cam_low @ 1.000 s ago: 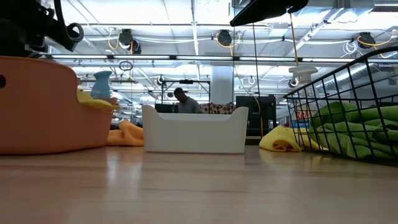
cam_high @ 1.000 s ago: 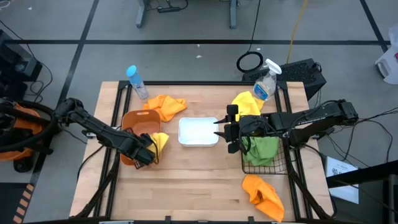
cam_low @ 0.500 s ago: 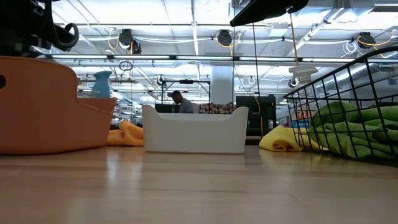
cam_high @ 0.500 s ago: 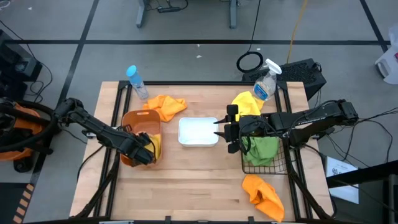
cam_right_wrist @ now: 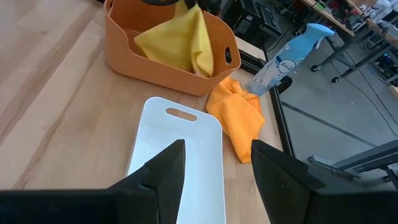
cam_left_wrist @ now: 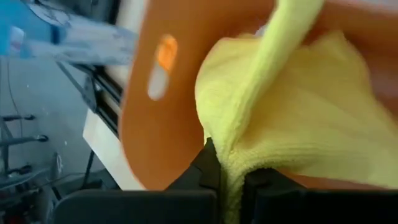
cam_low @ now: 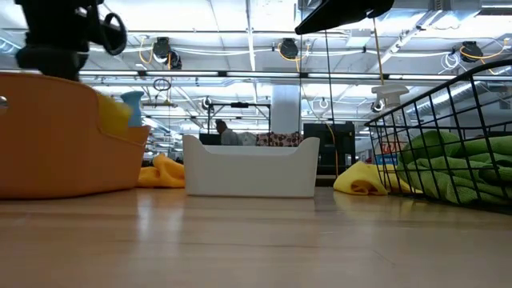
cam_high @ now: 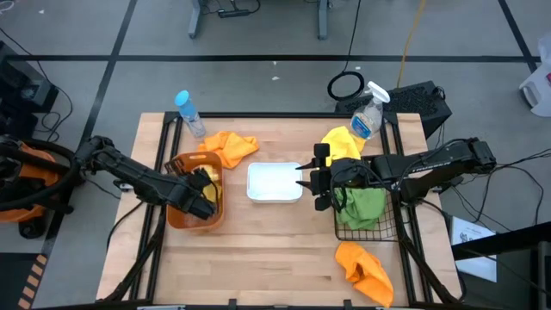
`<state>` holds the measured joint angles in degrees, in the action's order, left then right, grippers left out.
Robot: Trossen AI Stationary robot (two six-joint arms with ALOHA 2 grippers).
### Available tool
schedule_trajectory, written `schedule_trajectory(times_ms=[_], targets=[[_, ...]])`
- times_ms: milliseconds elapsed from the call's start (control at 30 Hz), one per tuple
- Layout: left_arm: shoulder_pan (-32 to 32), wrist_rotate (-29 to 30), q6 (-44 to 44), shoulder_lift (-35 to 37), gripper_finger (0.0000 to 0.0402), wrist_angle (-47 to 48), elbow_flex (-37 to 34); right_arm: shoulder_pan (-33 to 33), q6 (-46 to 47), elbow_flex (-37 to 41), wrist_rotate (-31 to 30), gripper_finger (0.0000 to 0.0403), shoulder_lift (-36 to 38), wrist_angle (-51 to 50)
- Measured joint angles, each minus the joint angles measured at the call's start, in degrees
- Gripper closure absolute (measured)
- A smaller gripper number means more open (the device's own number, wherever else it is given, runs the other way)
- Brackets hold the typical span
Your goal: Sort microfiber towel by color & place in baskets
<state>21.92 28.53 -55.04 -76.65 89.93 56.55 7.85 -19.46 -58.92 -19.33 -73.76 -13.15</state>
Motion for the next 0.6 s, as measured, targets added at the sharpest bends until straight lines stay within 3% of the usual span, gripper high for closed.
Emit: schedule_trajectory(times_ms=[100,333,467,600], targets=[[-1.0,0.4,1.2,0.0,0.0390,-0.2,0.2,-0.1,0.1,0.0,0.0,0.0227,0.0,0.0],[-0.9,-8.0,3.2,0.0,0.0362,-3.4,0.1,-0.1,0.4,0.0,0.0,0.0227,0.0,0.0],[0.2,-14.6,4.9,0.0,0.0325,-10.9,-1.0,-0.1,0.4,0.0,0.2,0.0227,0.0,0.0],[0.9,-19.1,4.4,0.0,0.0262,-13.1,-1.9,-0.1,0.4,0.0,0.2,0.0227,0.0,0.0]])
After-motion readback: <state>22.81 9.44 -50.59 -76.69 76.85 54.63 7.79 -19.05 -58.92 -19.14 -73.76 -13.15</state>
